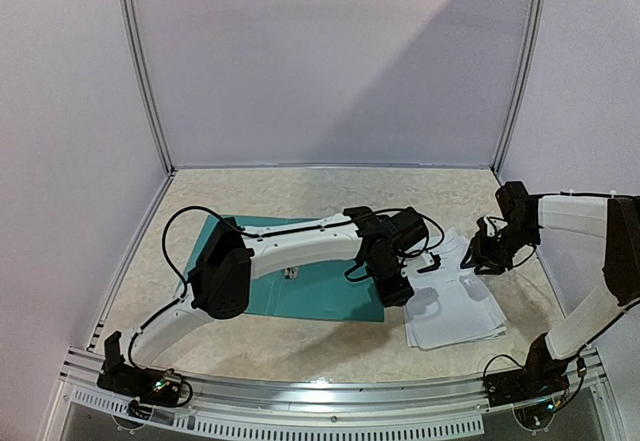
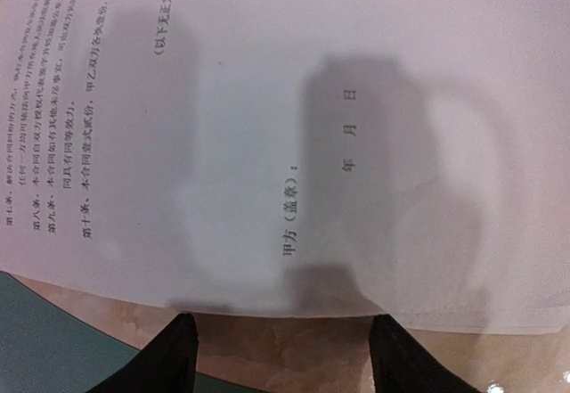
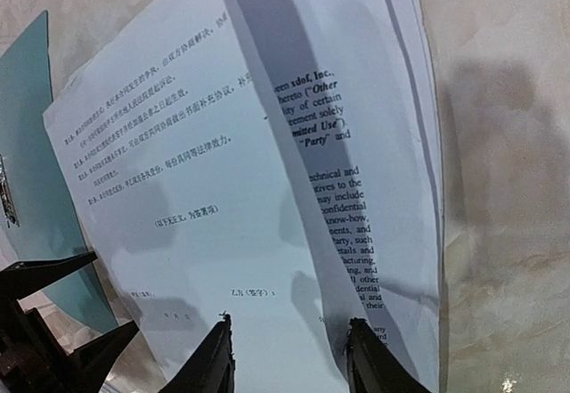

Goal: Put the files into the folder
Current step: Pick up the file from the center of the board, then pass from the right arm to the left, then pass from the left arm to the right, then insert the folder to form pockets on the folder.

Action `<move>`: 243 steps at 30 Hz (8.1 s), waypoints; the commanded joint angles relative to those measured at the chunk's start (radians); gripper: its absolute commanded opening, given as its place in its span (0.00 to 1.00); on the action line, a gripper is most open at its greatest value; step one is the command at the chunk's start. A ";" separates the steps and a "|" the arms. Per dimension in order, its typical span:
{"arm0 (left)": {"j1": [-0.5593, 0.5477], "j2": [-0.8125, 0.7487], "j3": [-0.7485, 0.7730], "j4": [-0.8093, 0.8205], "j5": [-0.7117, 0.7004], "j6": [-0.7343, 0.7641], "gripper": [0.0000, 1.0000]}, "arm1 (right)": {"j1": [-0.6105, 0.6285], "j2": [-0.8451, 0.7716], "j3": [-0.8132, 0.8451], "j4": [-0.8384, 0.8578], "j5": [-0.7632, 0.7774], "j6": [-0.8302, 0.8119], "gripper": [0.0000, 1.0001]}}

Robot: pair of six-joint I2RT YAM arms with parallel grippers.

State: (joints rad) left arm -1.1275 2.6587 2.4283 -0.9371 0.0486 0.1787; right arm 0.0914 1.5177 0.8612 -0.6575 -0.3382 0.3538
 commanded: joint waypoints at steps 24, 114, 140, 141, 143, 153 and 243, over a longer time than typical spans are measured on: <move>0.014 -0.056 0.123 -0.156 0.147 0.083 0.76 | 0.007 0.049 0.176 -0.208 0.104 -0.089 0.00; 0.729 -1.510 -0.789 -0.678 0.540 0.775 0.00 | 1.107 0.300 1.221 -0.199 0.393 -0.556 0.51; 0.635 -1.474 -0.814 -0.548 0.164 0.628 0.99 | 0.941 0.483 1.243 -0.079 0.244 -0.316 0.00; 0.653 -1.468 -0.825 -0.532 0.128 0.616 1.00 | 0.917 0.482 1.210 -0.036 0.226 -0.269 0.00; 0.717 -1.448 -0.840 -0.507 0.098 0.602 1.00 | 0.869 0.481 1.127 0.079 0.181 -0.176 0.00; 1.153 -1.339 -1.077 -0.274 0.022 0.650 1.00 | 0.762 0.624 0.995 0.484 0.090 0.160 0.00; 0.930 -0.747 -1.316 0.016 0.061 0.392 0.35 | 0.854 0.994 1.006 0.661 -0.066 0.758 0.03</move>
State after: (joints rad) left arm -0.1783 1.8126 1.0790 -0.8806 -0.0250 0.5861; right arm 0.9592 2.5412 1.9266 -0.0132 -0.3721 1.1328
